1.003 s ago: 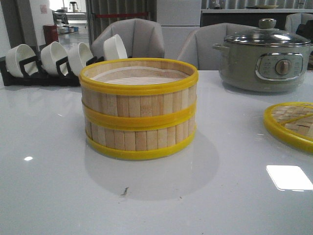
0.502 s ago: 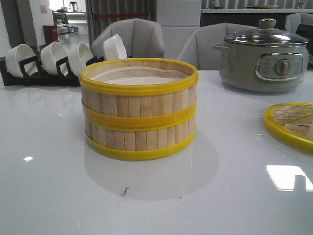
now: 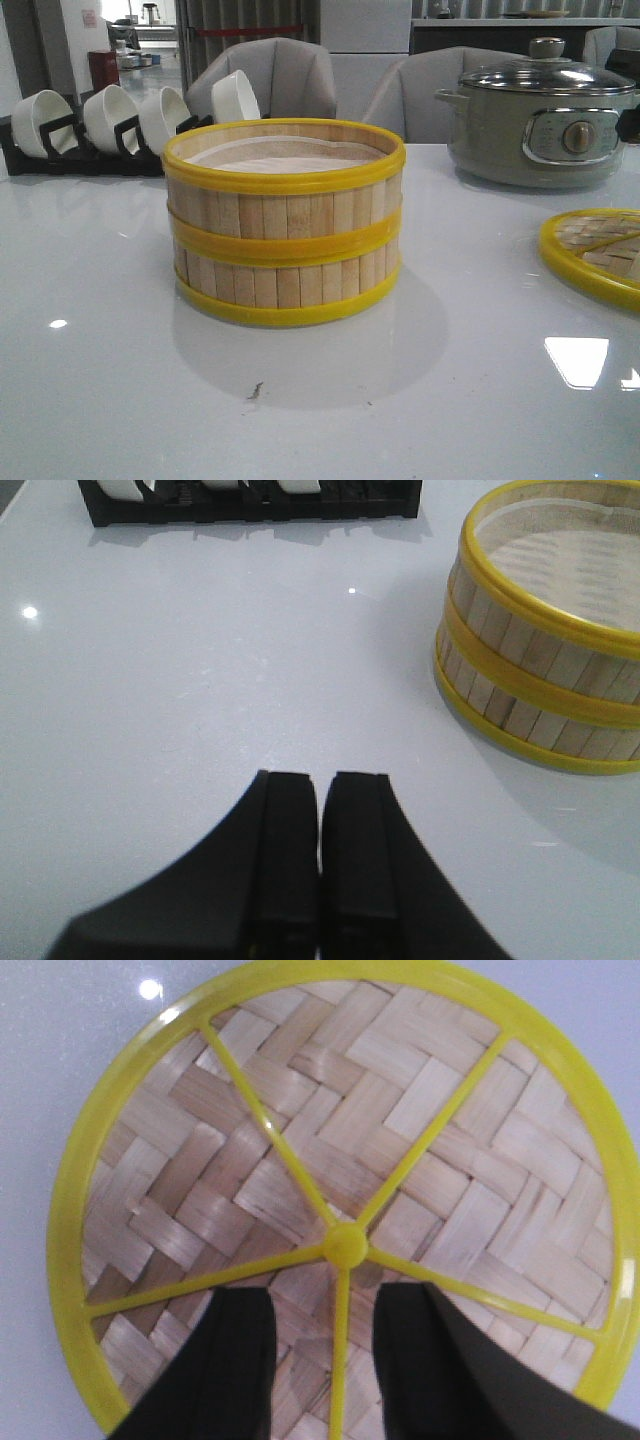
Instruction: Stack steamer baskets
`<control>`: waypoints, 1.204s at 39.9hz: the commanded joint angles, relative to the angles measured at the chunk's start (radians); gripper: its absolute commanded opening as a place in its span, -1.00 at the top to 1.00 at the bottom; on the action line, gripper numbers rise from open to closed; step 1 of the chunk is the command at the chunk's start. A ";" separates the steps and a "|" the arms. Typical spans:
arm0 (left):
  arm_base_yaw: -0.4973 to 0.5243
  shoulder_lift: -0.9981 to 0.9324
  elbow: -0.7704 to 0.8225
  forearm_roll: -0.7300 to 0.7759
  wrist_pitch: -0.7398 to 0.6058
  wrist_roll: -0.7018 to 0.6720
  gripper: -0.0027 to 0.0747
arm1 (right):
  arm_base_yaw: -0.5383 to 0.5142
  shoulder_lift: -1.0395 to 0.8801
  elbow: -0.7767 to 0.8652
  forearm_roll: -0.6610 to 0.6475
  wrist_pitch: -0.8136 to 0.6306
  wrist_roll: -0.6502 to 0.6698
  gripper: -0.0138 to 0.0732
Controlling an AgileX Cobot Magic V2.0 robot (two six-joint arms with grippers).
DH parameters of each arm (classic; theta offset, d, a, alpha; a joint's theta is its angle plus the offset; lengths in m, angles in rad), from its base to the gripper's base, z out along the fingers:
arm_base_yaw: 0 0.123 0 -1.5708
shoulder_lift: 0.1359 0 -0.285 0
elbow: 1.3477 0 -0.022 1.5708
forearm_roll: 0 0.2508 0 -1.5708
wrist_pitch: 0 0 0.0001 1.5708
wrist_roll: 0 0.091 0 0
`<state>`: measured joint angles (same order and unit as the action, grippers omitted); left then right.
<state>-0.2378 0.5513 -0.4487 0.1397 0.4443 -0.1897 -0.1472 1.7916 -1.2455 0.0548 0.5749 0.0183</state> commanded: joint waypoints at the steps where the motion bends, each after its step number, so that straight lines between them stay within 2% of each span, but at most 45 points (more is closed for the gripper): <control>1: 0.000 -0.001 -0.029 0.003 -0.072 -0.012 0.71 | -0.006 -0.037 -0.035 -0.004 -0.061 -0.003 -0.14; 37: 0.000 0.005 -0.029 0.003 -0.072 -0.012 0.71 | -0.006 0.017 -0.043 -0.004 -0.140 -0.003 -0.14; 48: 0.000 0.005 -0.029 0.003 -0.072 -0.012 0.71 | -0.006 0.056 -0.145 -0.004 -0.035 -0.003 -0.14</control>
<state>-0.2378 0.5513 -0.4487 0.1397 0.4459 -0.1897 -0.1472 1.8885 -1.3376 0.0548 0.5409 0.0183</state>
